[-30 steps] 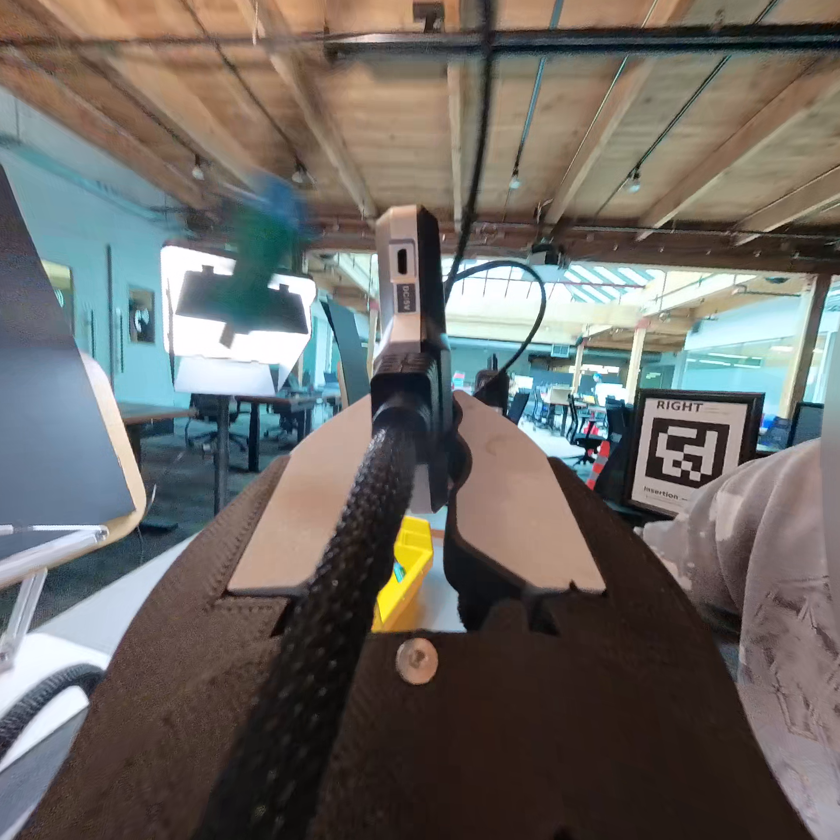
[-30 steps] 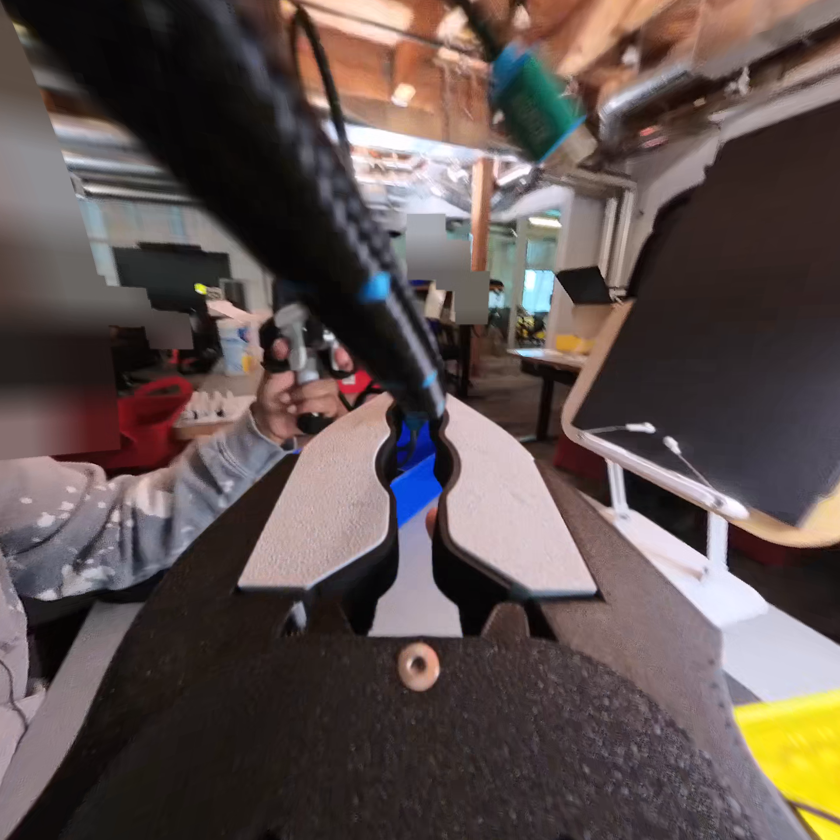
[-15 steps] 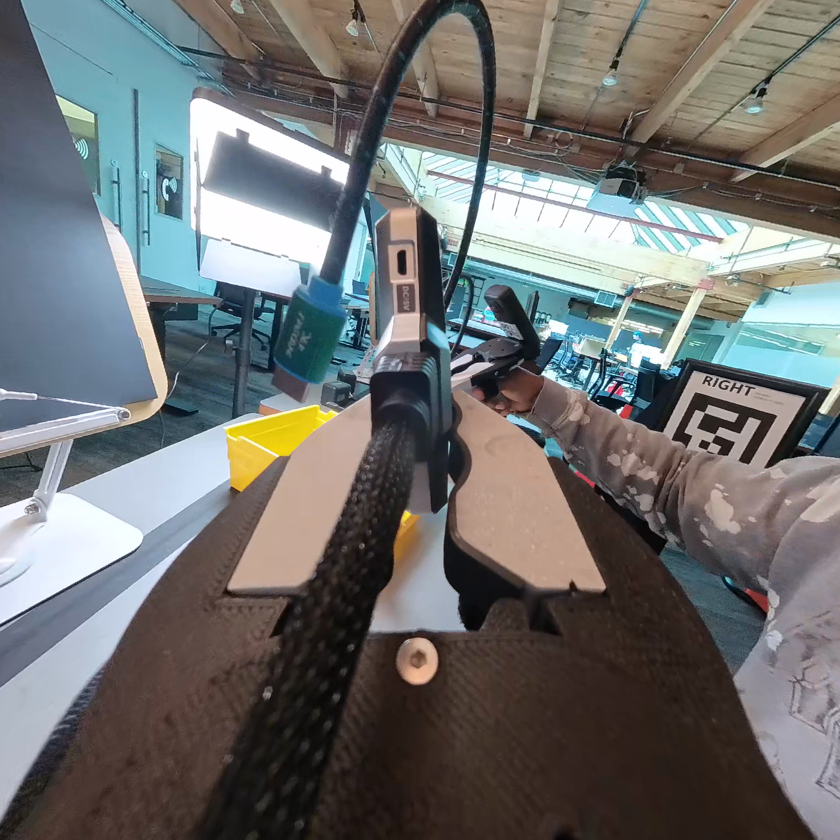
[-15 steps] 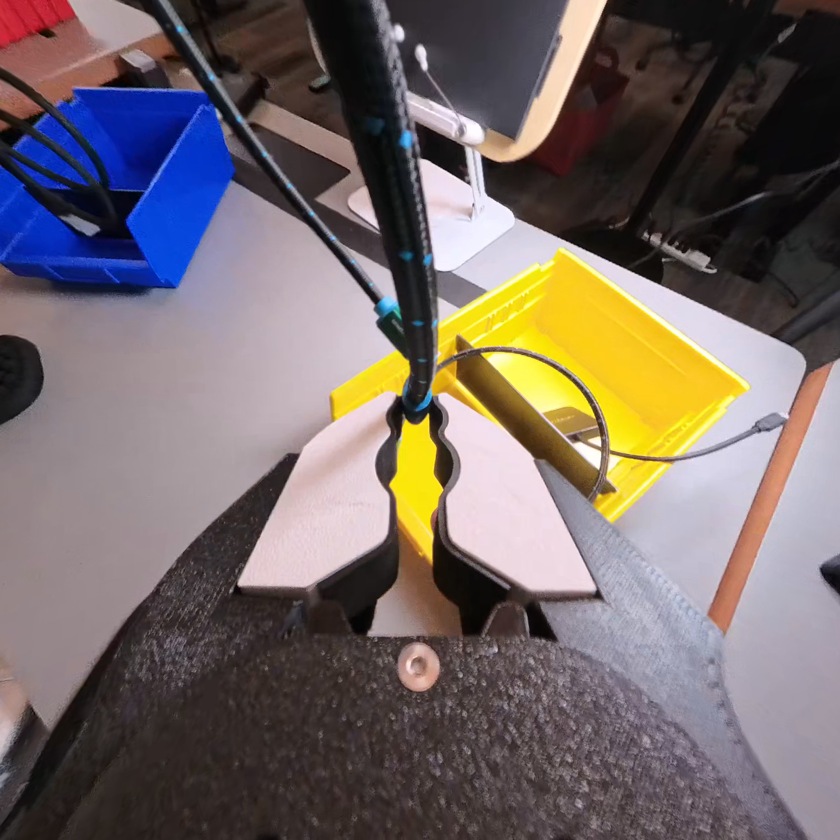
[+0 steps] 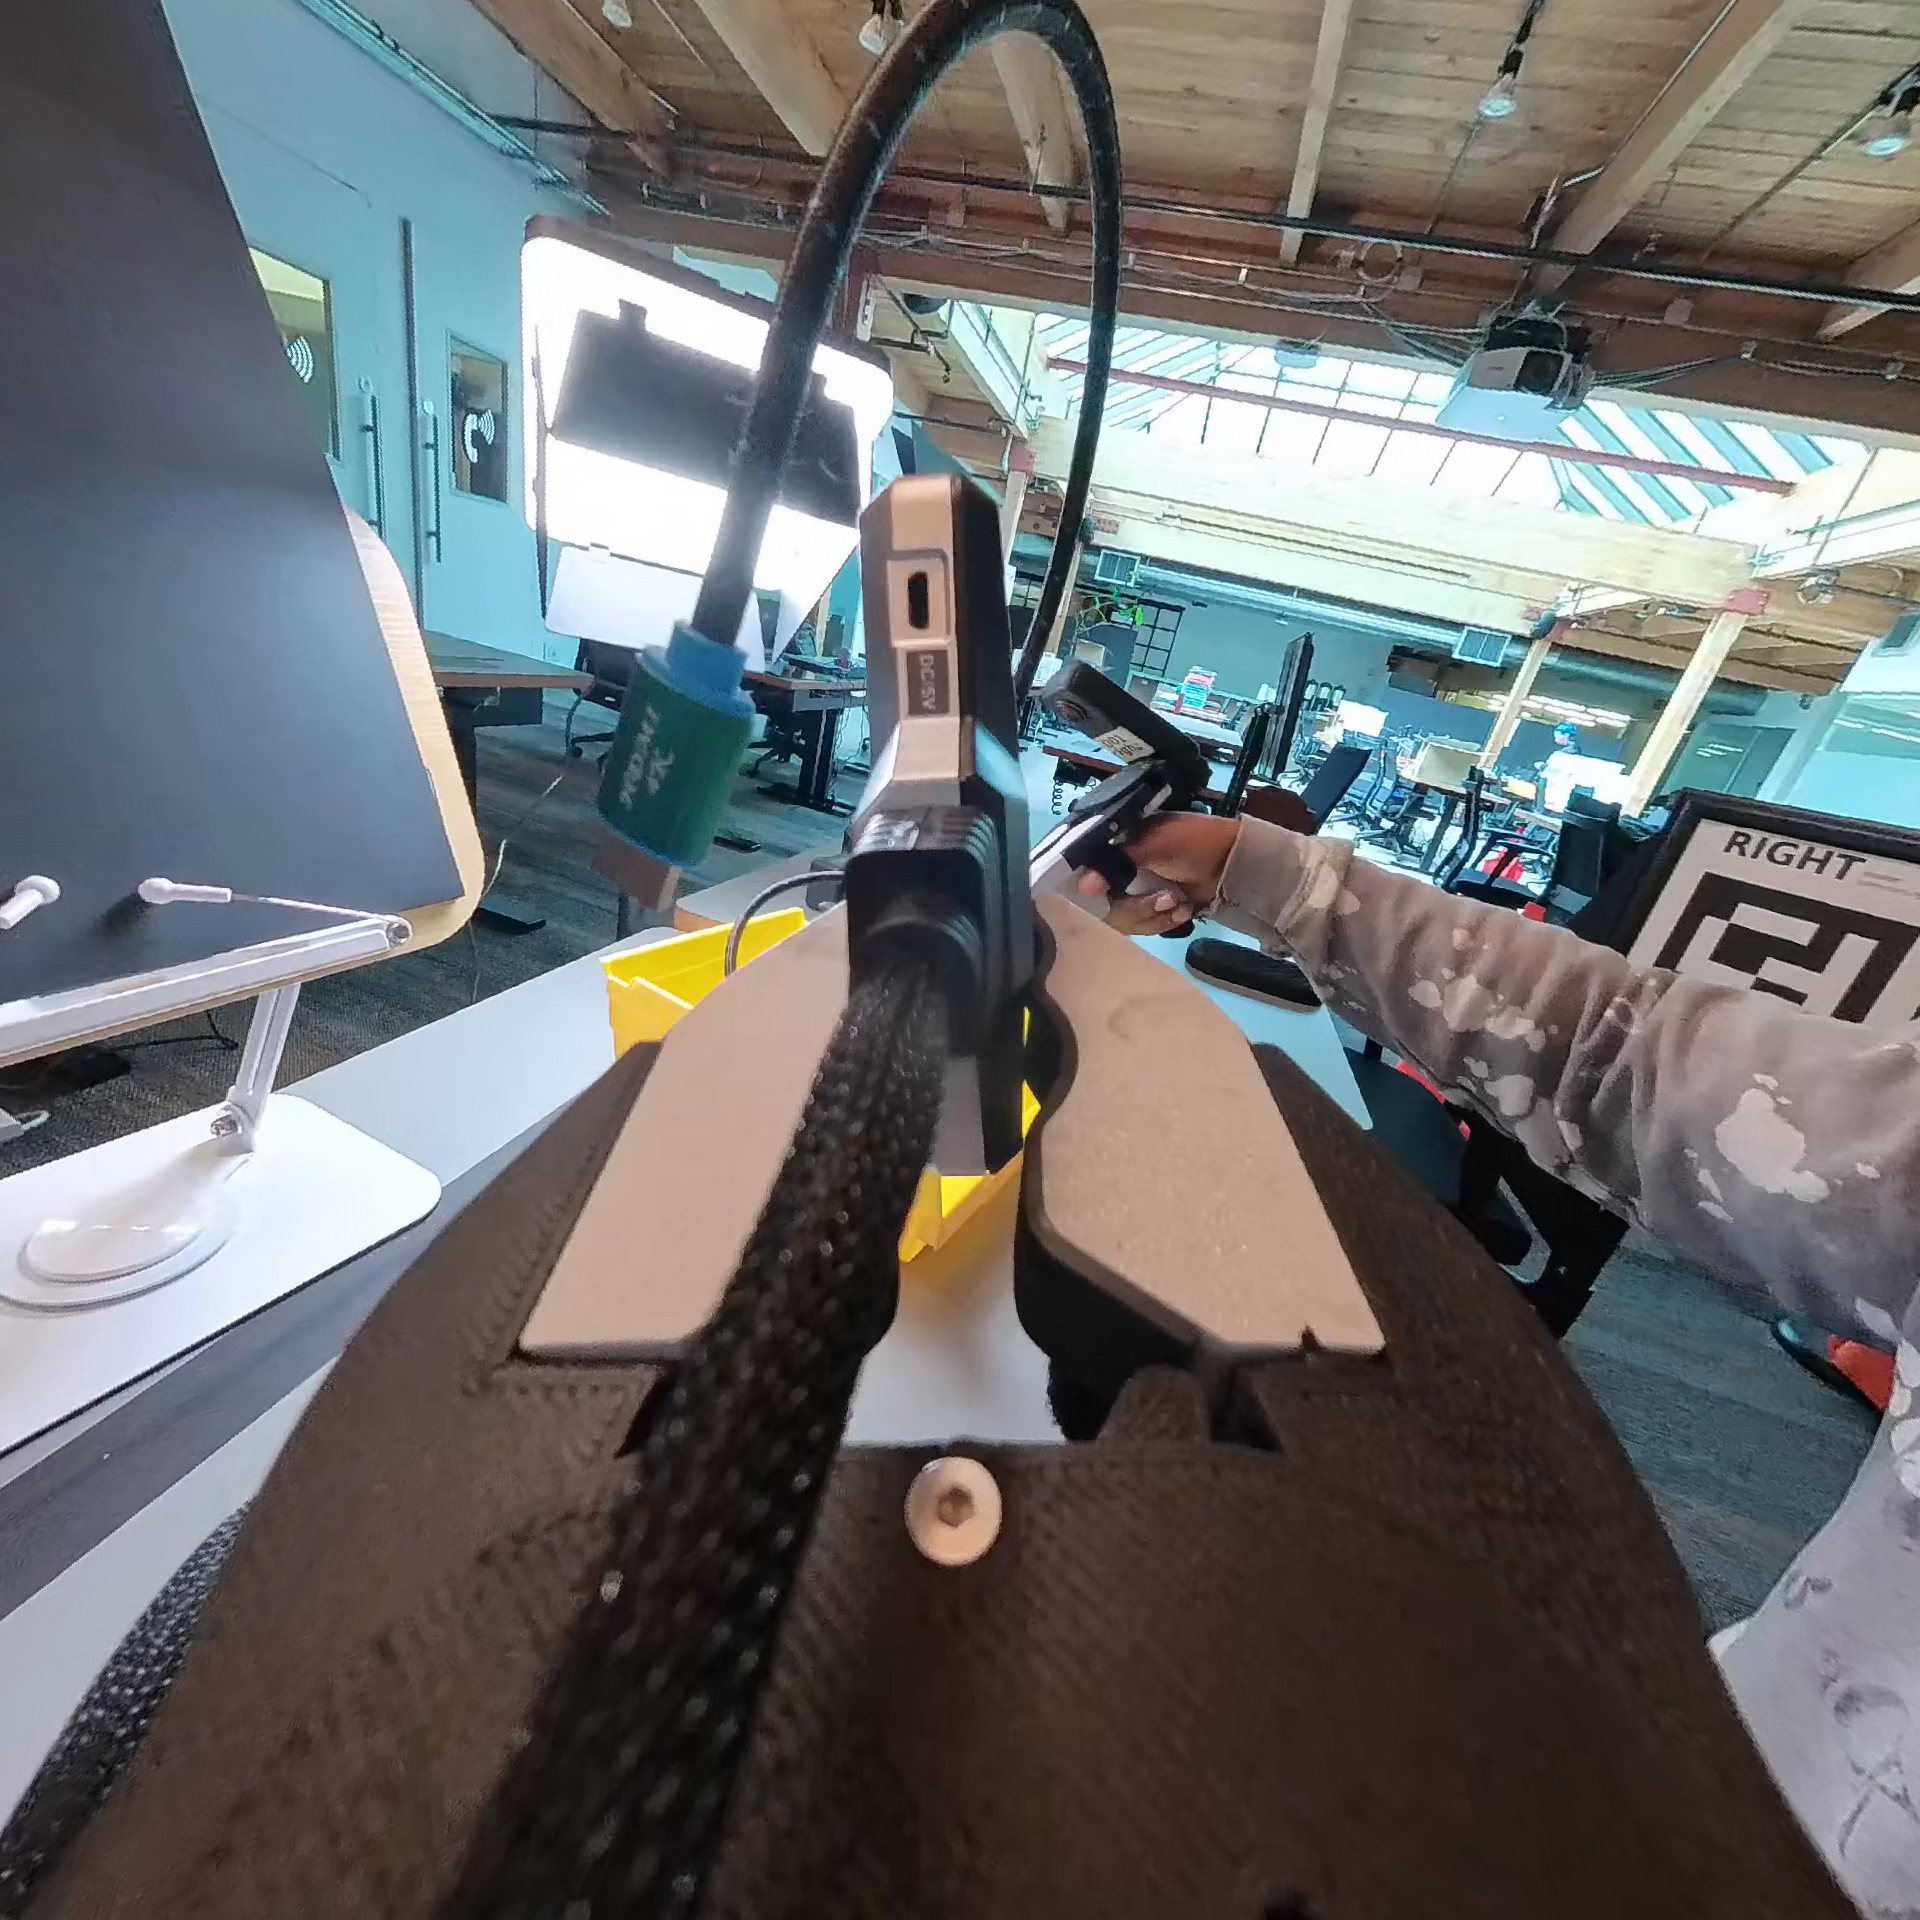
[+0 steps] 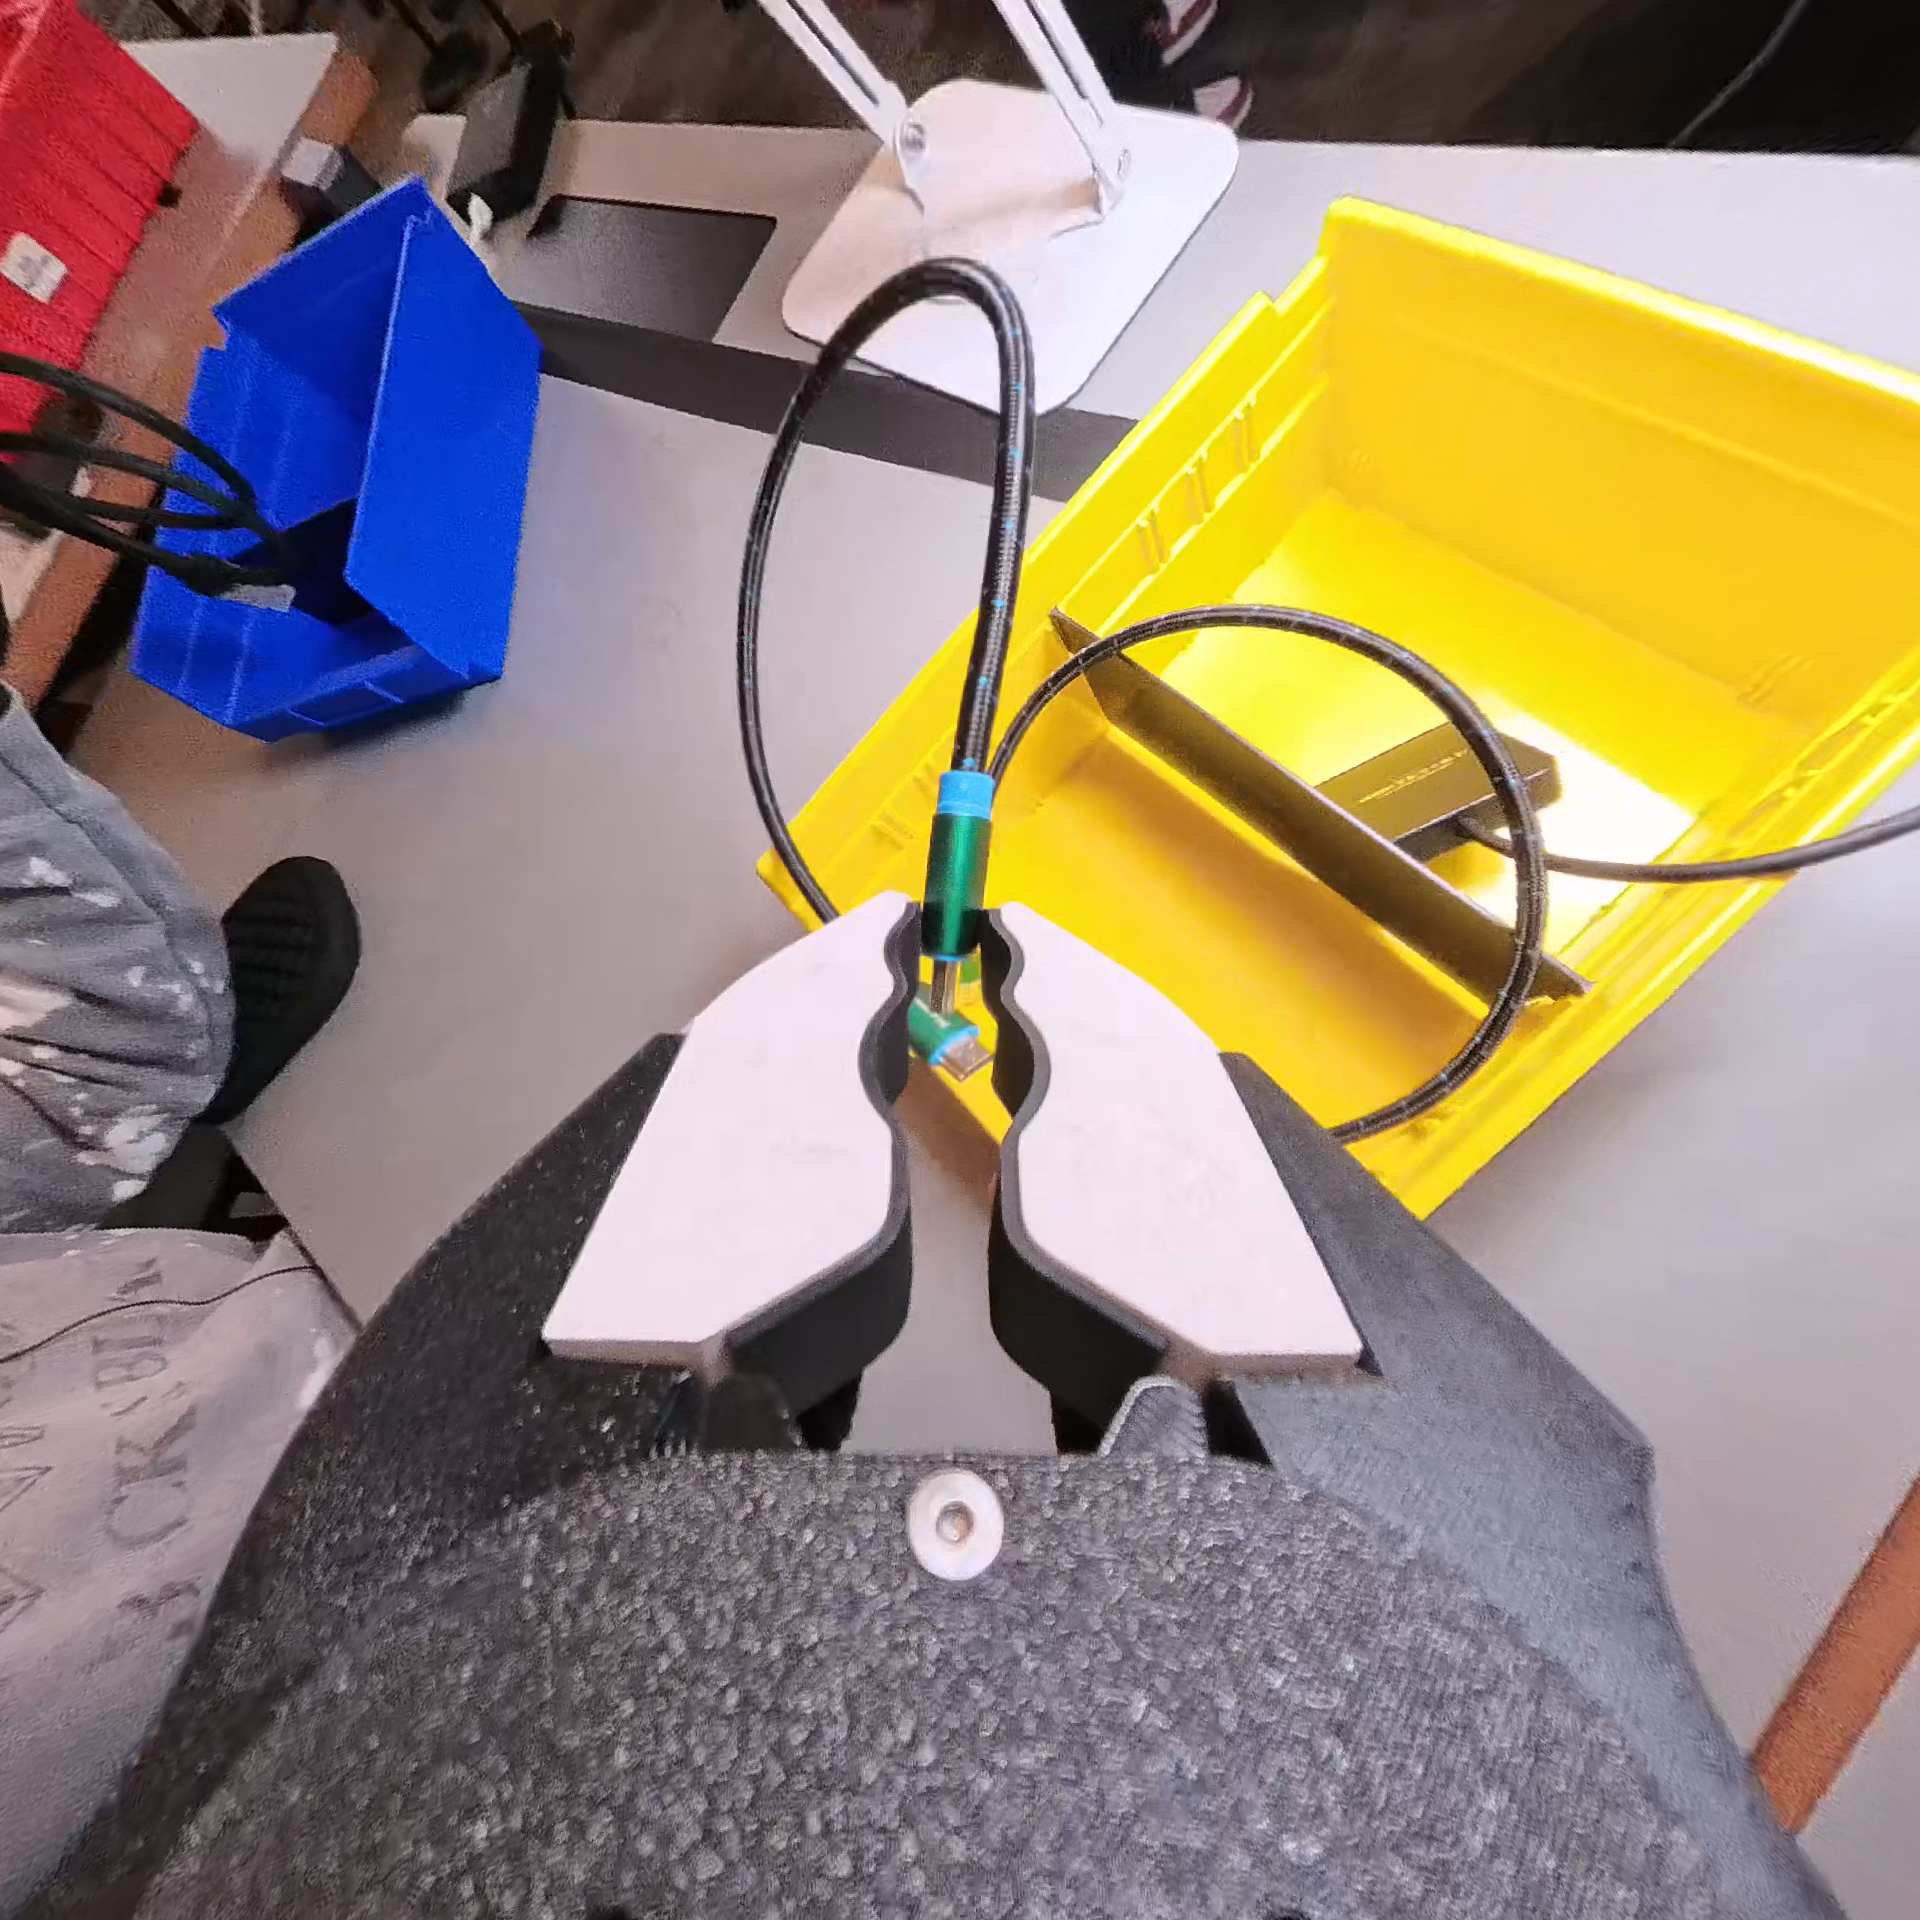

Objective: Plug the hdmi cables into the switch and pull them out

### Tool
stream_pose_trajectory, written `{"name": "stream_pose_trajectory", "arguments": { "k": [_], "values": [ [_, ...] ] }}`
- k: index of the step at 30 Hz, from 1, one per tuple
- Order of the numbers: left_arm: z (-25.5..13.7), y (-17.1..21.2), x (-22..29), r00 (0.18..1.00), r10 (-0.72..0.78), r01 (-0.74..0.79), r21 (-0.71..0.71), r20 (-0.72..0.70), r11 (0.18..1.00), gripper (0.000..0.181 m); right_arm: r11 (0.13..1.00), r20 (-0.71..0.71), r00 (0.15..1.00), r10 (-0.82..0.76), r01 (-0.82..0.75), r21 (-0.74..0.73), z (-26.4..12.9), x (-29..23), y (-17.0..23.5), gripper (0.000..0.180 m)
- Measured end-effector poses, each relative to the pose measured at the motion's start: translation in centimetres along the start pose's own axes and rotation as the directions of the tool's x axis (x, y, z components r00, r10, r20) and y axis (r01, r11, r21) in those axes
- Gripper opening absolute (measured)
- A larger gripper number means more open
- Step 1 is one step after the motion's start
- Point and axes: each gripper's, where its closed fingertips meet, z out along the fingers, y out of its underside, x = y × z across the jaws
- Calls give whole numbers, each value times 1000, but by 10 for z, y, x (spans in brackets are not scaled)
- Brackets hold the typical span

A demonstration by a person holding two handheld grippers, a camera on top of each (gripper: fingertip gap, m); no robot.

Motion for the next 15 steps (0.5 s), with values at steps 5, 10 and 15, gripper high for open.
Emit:
{"name": "stream_pose_trajectory", "arguments": {
  "k": [5,10,15],
  "values": [
    [5,10,-8,1000,-14,15,-27,12,1000,22,992,-168,986,6,-26,-121,9,47,14,11],
    [7,15,-13,1000,-23,24,-34,18,999,22,995,-295,954,46,-71,-74,-5,79,11,11],
    [7,18,-18,999,-34,35,-44,24,998,22,991,-481,875,45,-101,-90,-33,105,36,10]
  ]
}}
